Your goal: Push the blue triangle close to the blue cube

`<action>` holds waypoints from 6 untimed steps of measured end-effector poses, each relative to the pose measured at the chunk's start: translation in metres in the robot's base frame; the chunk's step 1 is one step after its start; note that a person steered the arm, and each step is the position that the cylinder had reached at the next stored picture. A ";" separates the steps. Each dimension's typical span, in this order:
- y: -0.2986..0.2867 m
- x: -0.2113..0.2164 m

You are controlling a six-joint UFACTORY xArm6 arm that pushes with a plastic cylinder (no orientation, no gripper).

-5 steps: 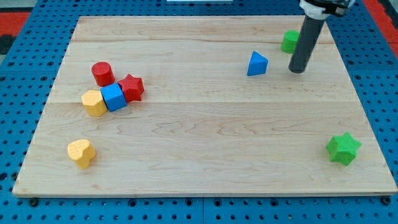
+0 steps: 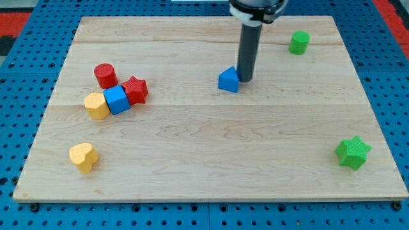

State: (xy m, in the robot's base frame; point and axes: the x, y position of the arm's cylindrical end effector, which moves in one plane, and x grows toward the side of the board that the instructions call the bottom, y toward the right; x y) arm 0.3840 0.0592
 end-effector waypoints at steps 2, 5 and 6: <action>-0.062 0.027; -0.156 0.059; -0.176 0.066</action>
